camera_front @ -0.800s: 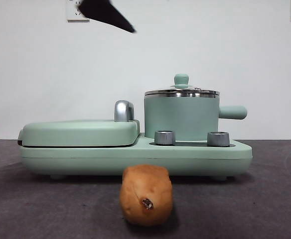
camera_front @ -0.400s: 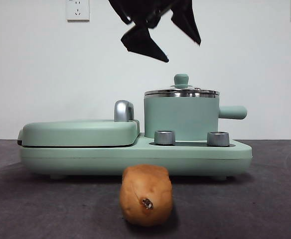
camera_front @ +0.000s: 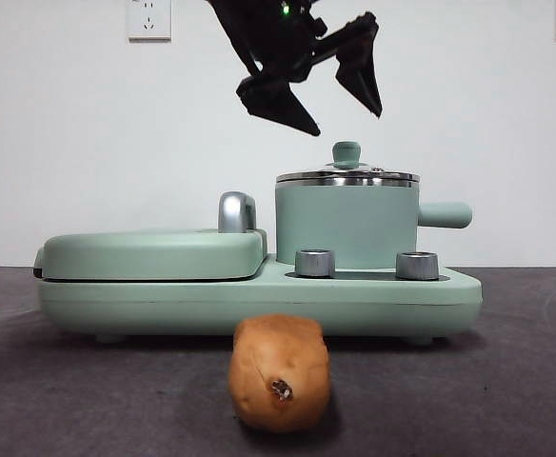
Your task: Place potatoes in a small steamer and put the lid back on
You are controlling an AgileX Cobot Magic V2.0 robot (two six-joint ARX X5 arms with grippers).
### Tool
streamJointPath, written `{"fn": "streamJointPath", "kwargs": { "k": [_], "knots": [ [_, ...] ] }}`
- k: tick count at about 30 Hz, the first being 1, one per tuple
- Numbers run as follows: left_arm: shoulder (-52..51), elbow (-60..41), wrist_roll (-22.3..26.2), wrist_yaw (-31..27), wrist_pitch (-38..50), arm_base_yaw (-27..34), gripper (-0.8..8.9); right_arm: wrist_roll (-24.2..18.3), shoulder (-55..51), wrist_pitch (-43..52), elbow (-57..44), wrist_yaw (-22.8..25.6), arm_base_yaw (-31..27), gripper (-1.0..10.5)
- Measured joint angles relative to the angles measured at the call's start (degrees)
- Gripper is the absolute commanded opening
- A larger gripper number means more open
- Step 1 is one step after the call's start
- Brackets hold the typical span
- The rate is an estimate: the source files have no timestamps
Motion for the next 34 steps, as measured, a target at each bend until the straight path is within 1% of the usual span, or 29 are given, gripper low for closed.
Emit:
{"fn": "streamJointPath", "kwargs": {
  "k": [11, 14, 17, 25, 27, 31, 34],
  "knots": [
    [3.8, 0.0, -0.2, -0.1, 0.5, 0.0, 4.51, 0.0, 0.0, 0.0, 0.0, 0.0, 0.0, 4.6],
    [4.0, 0.0, -0.2, -0.1, 1.5, 0.0, 3.64, 0.0, 0.0, 0.0, 0.0, 0.0, 0.0, 4.6],
    [4.0, 0.0, -0.2, -0.1, 2.2, -0.2, 3.08, 0.0, 0.0, 0.0, 0.0, 0.0, 0.0, 4.6],
    [4.0, 0.0, -0.2, -0.2, 1.3, -0.3, 3.02, 0.0, 0.0, 0.0, 0.0, 0.0, 0.0, 4.6],
    [4.0, 0.0, -0.2, -0.2, 1.3, -0.3, 2.58, 0.0, 0.0, 0.0, 0.0, 0.0, 0.0, 4.6],
    [4.0, 0.0, -0.2, -0.6, 1.5, -0.2, 1.25, 0.0, 0.0, 0.0, 0.0, 0.0, 0.0, 4.6],
    [4.0, 0.0, -0.2, -0.6, 1.5, -0.3, 0.85, 0.0, 0.0, 0.0, 0.0, 0.0, 0.0, 4.6]
  ]
}}
